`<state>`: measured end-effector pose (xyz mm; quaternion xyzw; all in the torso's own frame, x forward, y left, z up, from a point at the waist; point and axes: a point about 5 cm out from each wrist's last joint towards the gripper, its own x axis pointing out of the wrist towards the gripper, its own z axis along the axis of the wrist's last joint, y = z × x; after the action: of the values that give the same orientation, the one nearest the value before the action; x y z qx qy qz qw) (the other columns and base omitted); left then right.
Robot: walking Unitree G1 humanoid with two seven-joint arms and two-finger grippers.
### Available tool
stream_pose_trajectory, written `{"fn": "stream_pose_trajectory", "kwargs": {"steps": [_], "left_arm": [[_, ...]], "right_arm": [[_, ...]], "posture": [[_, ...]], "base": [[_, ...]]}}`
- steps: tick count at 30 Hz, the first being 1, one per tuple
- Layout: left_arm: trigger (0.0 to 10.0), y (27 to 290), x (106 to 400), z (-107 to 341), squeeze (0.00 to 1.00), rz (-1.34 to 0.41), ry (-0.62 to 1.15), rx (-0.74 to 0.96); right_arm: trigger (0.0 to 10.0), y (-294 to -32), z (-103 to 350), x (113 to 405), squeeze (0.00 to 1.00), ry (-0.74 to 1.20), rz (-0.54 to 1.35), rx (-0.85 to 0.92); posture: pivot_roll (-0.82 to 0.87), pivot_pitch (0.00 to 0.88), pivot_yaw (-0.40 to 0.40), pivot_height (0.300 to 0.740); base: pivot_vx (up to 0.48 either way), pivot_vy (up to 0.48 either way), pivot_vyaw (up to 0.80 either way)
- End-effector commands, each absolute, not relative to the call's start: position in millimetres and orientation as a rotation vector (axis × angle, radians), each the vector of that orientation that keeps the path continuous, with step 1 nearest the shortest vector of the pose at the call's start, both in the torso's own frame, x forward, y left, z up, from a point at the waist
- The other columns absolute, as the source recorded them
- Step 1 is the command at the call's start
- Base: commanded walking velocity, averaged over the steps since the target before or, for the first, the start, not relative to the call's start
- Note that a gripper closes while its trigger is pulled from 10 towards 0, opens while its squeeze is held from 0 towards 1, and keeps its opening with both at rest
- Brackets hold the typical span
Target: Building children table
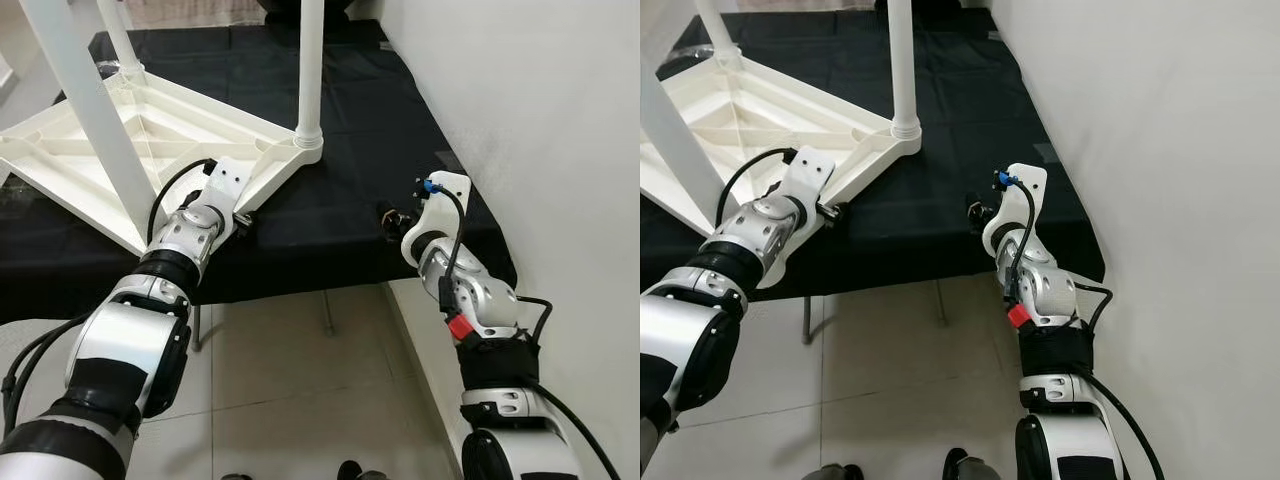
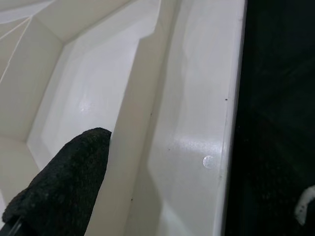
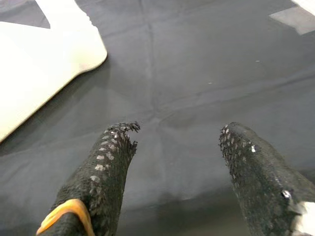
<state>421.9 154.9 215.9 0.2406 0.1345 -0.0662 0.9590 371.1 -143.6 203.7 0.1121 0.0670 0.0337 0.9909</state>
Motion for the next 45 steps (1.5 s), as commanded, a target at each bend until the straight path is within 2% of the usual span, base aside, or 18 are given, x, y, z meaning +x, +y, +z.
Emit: {"fn": "stream_pose_trajectory", "kwargs": {"steps": [1, 4, 13, 19, 32, 33, 34, 35, 37, 45], "left_arm": [[10.0, 157.8, 420.0, 207.6, 0.0, -0.157, 0.321, 0.508], [10.0, 154.6, 425.7, 234.4, 0.0, -0.123, 0.235, 0.595], [10.0, 145.9, 428.6, 251.3, 0.0, -0.125, 0.158, 0.684], [10.0, 143.2, 424.7, 226.2, 0.0, -0.182, 0.246, 0.609], [10.0, 140.5, 419.9, 204.7, 0.0, -0.233, 0.326, 0.5], [4.6, 139.7, 419.4, 202.8, 0.0, -0.24, 0.336, 0.486], [4.6, 139.7, 419.4, 202.8, 0.0, -0.24, 0.336, 0.486], [0.0, 139.1, 419.0, 201.7, 0.0, -0.245, 0.341, 0.479], [0.0, 138.8, 418.1, 198.3, 0.0, -0.243, 0.362, 0.438], [0.0, 140.4, 417.5, 196.2, 0.0, -0.239, 0.373, 0.449]], "right_arm": [[10.0, -143.4, 196.3, 368.1, 0.0, 0.163, 0.072, 0.227], [10.0, -142.7, 189.4, 366.2, 0.0, 0.187, 0.066, 0.219], [10.0, -141.8, 187.4, 363.5, 0.0, 0.201, 0.067, 0.218], [10.0, -142.2, 194.7, 362.4, 0.0, 0.174, 0.058, 0.225], [10.0, -140.6, 201.5, 361.5, 0.0, 0.15, 0.059, 0.232], [10.0, -140.3, 202.0, 361.0, 0.0, 0.148, 0.059, 0.231], [10.0, -140.3, 202.0, 361.0, 0.0, 0.148, 0.059, 0.231], [10.0, -140.1, 202.3, 360.7, 0.0, 0.147, 0.058, 0.231], [10.0, -139.9, 201.8, 360.1, 0.0, 0.149, 0.059, 0.232], [10.0, -142.3, 205.1, 360.8, 0.0, 0.138, 0.051, 0.233]], "posture": [[0.01, 0.236, -0.006, 0.74], [0.02, 0.233, -0.007, 0.74], [0.02, 0.228, -0.004, 0.74], [0.02, 0.221, 0.0, 0.74], [0.01, 0.216, 0.002, 0.74], [0.01, 0.214, 0.003, 0.74], [0.01, 0.214, 0.003, 0.74], [0.01, 0.214, 0.003, 0.74], [0.01, 0.214, 0.003, 0.74], [0.01, 0.214, 0.006, 0.74]], "base": [[0.0, 0.0, 0.0], [0.0, 0.0, 0.0], [0.0, 0.0, 0.0], [0.0, 0.0, 0.0], [0.0, 0.0, 0.0], [0.0, 0.0, 0.0], [0.0, 0.0, 0.0], [0.0, 0.0, 0.0], [0.0, 0.0, 0.0], [0.0, 0.0, 0.0]]}}
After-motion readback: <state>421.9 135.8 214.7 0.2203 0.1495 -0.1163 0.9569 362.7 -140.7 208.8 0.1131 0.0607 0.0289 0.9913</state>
